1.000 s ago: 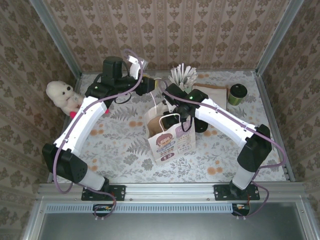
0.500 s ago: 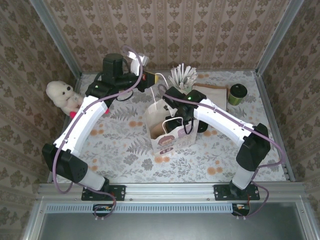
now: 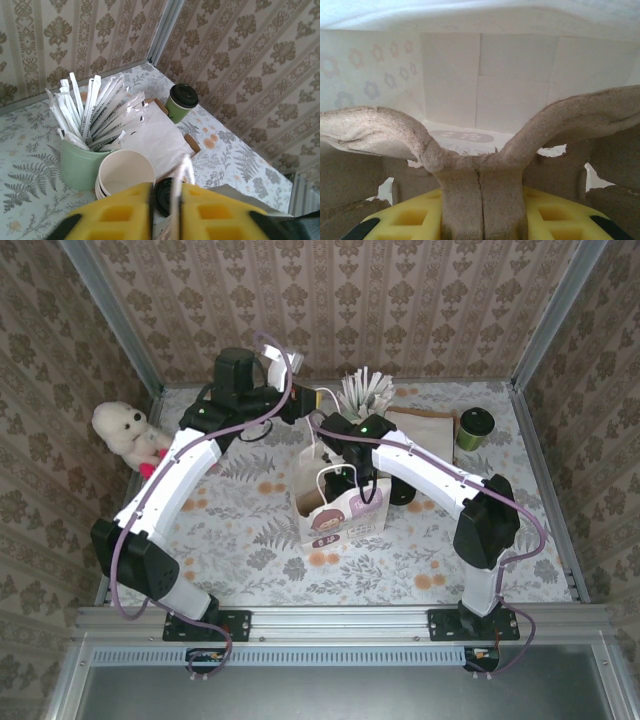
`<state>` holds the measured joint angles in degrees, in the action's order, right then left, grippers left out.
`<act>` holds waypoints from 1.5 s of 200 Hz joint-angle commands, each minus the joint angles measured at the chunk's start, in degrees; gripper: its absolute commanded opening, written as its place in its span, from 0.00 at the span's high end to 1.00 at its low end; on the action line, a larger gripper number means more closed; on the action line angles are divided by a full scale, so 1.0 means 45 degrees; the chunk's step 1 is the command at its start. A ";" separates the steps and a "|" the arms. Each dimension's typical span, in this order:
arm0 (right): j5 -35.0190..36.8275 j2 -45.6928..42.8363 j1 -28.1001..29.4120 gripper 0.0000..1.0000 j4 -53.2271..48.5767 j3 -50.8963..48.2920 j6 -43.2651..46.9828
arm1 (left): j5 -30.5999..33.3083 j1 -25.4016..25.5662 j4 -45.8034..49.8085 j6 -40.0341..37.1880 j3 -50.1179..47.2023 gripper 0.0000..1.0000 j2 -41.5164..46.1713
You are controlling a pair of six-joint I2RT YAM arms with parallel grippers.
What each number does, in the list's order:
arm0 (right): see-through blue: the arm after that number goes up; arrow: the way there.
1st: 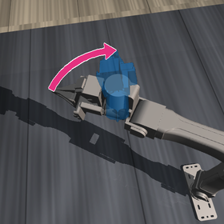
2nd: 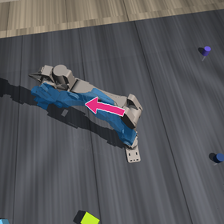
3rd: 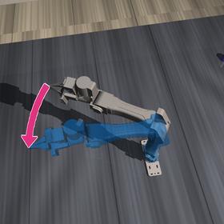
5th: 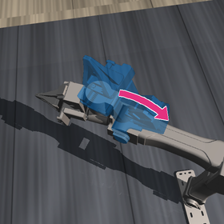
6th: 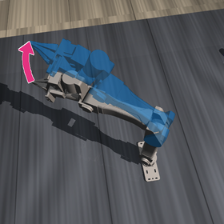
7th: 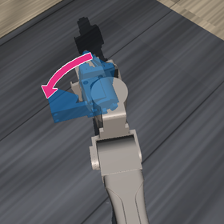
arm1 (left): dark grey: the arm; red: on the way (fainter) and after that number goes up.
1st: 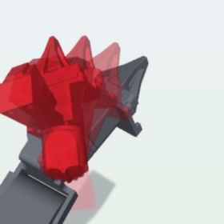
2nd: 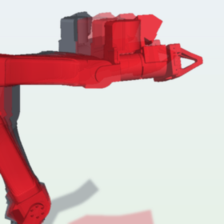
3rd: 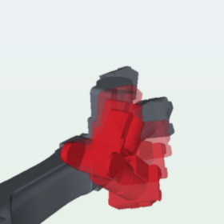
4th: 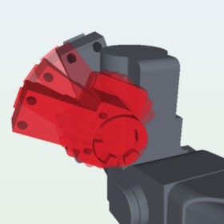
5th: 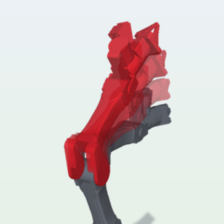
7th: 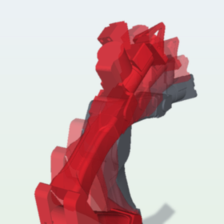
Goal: Pack the takeout coffee
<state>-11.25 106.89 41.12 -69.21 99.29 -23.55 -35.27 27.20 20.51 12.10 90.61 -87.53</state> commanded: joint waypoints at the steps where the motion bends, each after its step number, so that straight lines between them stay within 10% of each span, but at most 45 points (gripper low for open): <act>1: -0.0230 0.0284 -0.0076 0.66 -0.0386 0.0188 -0.0256 | -0.0444 -0.0061 -0.0434 -0.0382 -0.0598 0.65 0.1207; 45: -0.0255 0.0231 -0.0103 0.66 -0.0349 0.0225 -0.0276 | -0.1099 -0.0149 -0.1566 -0.1438 -0.2449 0.38 0.3022; 144: -0.0333 0.0152 -0.0096 0.66 -0.0244 0.0193 -0.0533 | -0.5065 0.1221 -0.0950 -0.4974 -0.5906 0.16 0.6993; 208: -0.0455 0.0059 -0.0097 0.66 -0.0162 0.0253 -0.0809 | -0.1137 0.3132 -0.0951 -0.4944 -0.6133 0.23 0.6398; 272: -0.0694 -0.0141 -0.0080 0.66 0.0147 0.0026 -0.1046 | -0.1785 0.3495 -0.1299 -0.5031 -0.6515 0.62 0.6294; 300: -0.0665 -0.0224 -0.0094 0.66 0.0259 -0.0097 -0.1094 | 0.0796 0.3475 -0.0488 -0.5324 -0.6844 0.28 0.7044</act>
<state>-12.95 106.89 40.97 -68.82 99.39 -27.22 -40.27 42.78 16.78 -10.87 61.65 -59.64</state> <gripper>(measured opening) 0.341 0.607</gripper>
